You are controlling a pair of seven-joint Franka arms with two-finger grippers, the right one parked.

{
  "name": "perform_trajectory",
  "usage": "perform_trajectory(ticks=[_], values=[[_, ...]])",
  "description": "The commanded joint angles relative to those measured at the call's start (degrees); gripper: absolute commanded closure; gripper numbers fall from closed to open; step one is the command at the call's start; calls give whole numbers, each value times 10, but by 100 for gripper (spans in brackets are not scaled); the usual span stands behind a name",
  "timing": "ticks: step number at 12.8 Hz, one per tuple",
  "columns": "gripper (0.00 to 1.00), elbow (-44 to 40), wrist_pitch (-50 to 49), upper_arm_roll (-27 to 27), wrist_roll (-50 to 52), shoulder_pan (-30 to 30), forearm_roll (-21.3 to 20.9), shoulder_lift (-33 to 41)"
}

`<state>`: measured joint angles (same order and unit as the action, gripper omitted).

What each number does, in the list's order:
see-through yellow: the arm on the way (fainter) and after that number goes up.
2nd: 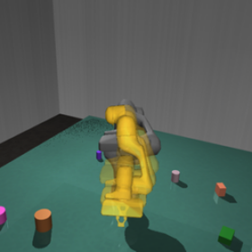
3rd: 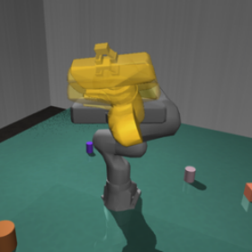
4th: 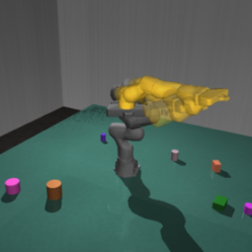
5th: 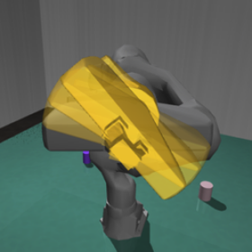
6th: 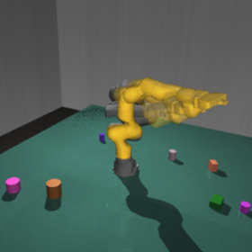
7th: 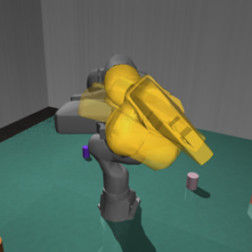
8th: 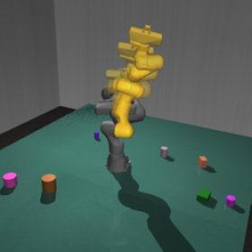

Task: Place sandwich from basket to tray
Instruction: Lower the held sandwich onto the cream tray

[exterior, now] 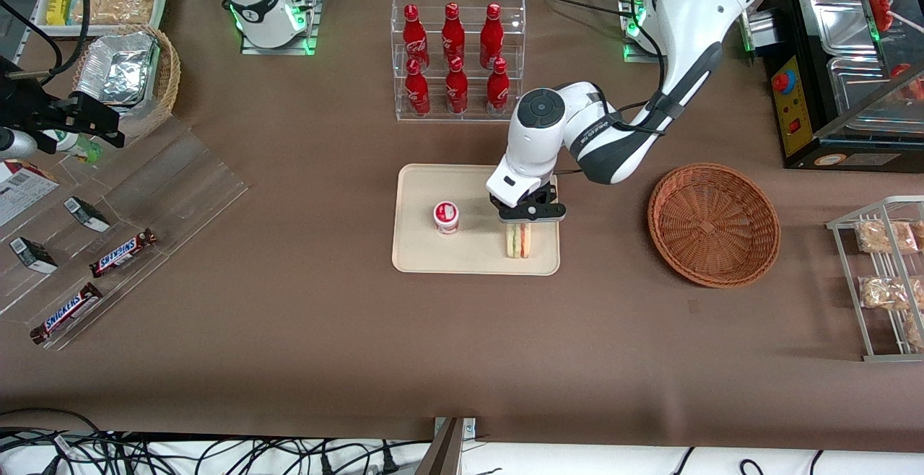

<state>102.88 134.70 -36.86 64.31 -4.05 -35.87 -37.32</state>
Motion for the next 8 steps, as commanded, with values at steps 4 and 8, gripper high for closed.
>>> perform_trajectory(ticks=[4, 8], values=[[67, 5, 3, 2, 17, -3, -21, 1], [36, 8, 3, 2, 52, -4, -54, -3]])
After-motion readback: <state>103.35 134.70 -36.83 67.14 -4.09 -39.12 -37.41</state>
